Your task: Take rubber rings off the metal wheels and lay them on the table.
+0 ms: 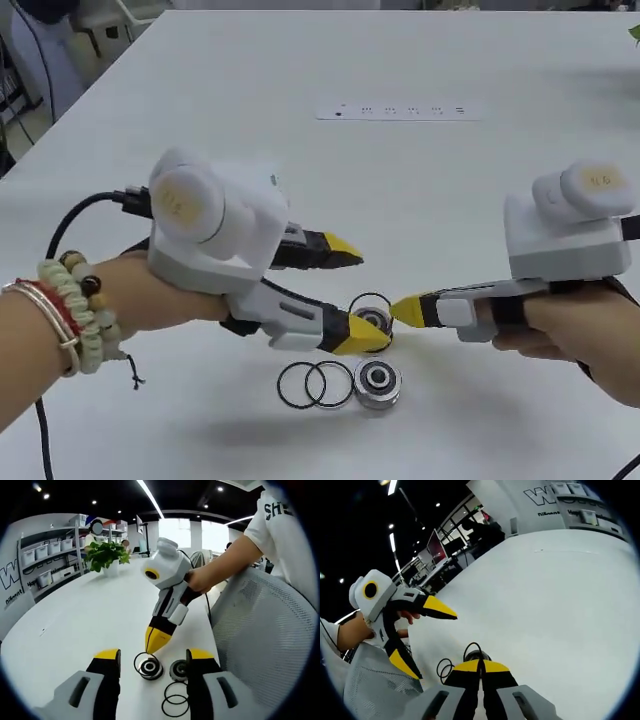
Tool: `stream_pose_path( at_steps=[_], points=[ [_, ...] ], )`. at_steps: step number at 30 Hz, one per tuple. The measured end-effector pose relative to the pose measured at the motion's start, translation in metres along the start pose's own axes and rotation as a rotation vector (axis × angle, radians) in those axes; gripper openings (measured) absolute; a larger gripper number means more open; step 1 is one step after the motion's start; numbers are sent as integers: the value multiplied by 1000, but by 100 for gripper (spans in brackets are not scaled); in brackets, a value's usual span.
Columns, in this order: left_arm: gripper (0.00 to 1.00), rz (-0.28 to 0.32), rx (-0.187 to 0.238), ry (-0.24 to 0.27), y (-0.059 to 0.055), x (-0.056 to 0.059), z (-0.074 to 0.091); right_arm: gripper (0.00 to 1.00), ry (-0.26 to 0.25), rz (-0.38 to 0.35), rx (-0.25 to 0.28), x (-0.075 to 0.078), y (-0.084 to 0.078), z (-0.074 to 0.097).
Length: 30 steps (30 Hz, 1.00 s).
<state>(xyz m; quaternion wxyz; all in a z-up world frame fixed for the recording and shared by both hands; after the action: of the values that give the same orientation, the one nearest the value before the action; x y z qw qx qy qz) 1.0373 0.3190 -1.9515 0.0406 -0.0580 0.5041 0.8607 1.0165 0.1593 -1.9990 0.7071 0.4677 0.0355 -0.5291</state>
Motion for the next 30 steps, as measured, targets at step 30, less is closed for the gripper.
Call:
stream_pose_path(
  at_steps=[30],
  points=[
    [72,21,-2,171,4,39,100,0,18,67,79,-18,18,18]
  ],
)
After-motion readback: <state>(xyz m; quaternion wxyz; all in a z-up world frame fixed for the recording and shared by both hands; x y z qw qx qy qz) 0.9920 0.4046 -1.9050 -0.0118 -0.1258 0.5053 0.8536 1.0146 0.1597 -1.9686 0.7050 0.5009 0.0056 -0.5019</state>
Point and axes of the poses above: the centre of the closed fingertips' face, and the gripper's own axes: z roughly backward along the fingers, x roughly to its right, y roughly out of its top, the point moved 9 cm from there along z, roughly backward along the fingers, and after that the axes turned 5 degrees about -z, right-handed, at the moved point
